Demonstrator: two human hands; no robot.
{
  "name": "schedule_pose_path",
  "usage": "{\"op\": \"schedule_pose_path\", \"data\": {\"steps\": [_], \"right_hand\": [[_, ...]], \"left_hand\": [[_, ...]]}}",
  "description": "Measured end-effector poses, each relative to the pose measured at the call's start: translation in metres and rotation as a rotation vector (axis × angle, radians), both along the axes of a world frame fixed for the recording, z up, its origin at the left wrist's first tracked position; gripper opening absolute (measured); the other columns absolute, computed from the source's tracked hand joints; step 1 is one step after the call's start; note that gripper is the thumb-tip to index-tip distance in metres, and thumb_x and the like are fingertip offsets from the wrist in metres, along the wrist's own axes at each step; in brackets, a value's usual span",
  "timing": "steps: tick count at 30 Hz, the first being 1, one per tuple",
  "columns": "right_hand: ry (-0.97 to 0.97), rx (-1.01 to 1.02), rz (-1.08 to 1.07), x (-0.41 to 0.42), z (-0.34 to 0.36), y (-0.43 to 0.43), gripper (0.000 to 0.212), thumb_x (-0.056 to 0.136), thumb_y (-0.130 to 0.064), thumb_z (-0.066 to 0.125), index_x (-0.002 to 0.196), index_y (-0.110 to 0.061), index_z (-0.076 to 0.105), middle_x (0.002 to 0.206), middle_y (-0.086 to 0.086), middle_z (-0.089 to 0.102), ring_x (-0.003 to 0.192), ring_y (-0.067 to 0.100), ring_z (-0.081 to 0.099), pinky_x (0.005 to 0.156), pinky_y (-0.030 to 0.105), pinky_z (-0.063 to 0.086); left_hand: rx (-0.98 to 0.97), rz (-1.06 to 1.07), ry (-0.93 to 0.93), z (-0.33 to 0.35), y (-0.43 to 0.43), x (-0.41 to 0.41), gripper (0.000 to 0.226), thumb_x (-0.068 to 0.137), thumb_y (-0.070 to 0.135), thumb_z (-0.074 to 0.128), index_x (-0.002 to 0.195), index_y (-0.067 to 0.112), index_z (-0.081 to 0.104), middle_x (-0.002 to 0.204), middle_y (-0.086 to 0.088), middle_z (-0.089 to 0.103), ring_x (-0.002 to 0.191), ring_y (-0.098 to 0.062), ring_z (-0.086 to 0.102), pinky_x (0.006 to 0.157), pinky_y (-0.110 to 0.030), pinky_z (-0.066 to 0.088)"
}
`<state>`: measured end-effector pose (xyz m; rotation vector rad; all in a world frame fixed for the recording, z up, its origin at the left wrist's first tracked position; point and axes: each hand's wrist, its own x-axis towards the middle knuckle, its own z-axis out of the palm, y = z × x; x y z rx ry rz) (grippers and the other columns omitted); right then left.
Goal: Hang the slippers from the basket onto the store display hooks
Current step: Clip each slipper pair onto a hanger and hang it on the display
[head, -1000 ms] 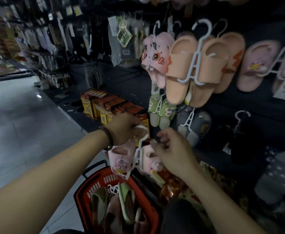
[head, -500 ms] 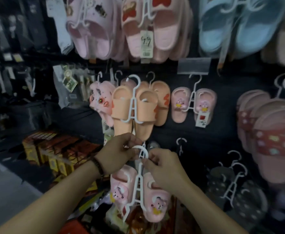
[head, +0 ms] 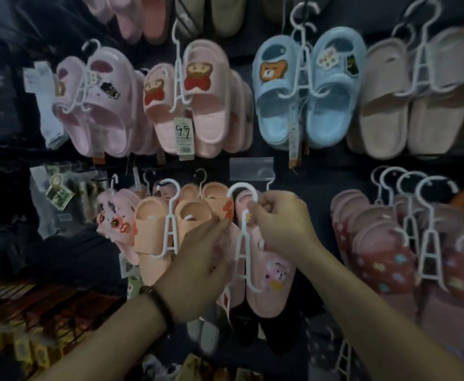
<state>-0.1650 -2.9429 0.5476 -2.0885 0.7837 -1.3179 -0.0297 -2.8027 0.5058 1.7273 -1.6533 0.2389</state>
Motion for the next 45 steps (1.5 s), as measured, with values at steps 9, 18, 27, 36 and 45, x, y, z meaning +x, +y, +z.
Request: {"op": "schedule_pose_path", "data": {"steps": [9,18,27,36,45], "right_hand": [[-0.069,0.07,-0.033,0.011,0.013,-0.04,0.038,0.101,-0.032,0.064,0.067,-0.017,0.062,0.055,-0.008,0.063,0.05,0.002,0.059,0.052,0.025,0.046],[0.028,0.063,-0.163,0.027,0.02,-0.084,0.03,0.091,-0.036,0.057,0.066,-0.021,0.066,0.07,0.0,0.072,0.07,0.027,0.072,0.071,0.045,0.063],[0.0,-0.302,-0.426,0.032,-0.016,-0.084,0.027,0.094,-0.038,0.07,0.115,-0.022,0.065,0.113,0.003,0.063,0.114,0.027,0.053,0.098,0.047,0.048],[-0.099,0.021,0.125,0.066,-0.063,-0.001,0.009,0.092,-0.027,0.066,0.084,-0.028,0.064,0.076,-0.006,0.071,0.072,0.009,0.068,0.066,0.038,0.058],[0.111,0.353,0.554,0.139,-0.159,0.091,0.009,0.096,-0.02,0.071,0.088,-0.019,0.068,0.072,-0.003,0.072,0.07,0.011,0.07,0.063,0.035,0.057]], "left_hand": [[-0.023,-0.052,-0.036,0.029,-0.055,-0.013,0.075,0.093,0.017,0.066,0.16,0.018,0.032,0.157,-0.004,0.042,0.143,-0.015,0.036,0.108,-0.006,0.022],[0.109,0.012,-0.056,0.022,-0.105,-0.003,0.082,0.095,0.033,0.068,0.163,0.026,0.023,0.171,-0.007,0.016,0.159,-0.021,0.008,0.129,-0.039,0.014],[-0.038,-0.065,-0.006,-0.009,-0.1,0.011,0.063,0.092,0.023,0.071,0.127,0.06,0.035,0.136,0.015,0.045,0.127,-0.007,0.041,0.11,-0.013,0.03],[-0.049,-0.049,0.364,-0.031,-0.045,0.034,0.032,0.094,0.013,0.065,0.117,0.035,0.062,0.108,0.02,0.072,0.097,0.001,0.068,0.082,-0.024,0.057],[0.017,0.21,0.736,-0.128,0.088,0.087,0.012,0.094,0.012,0.064,0.103,0.021,0.064,0.091,-0.002,0.074,0.086,-0.035,0.071,0.077,-0.059,0.057]]}}
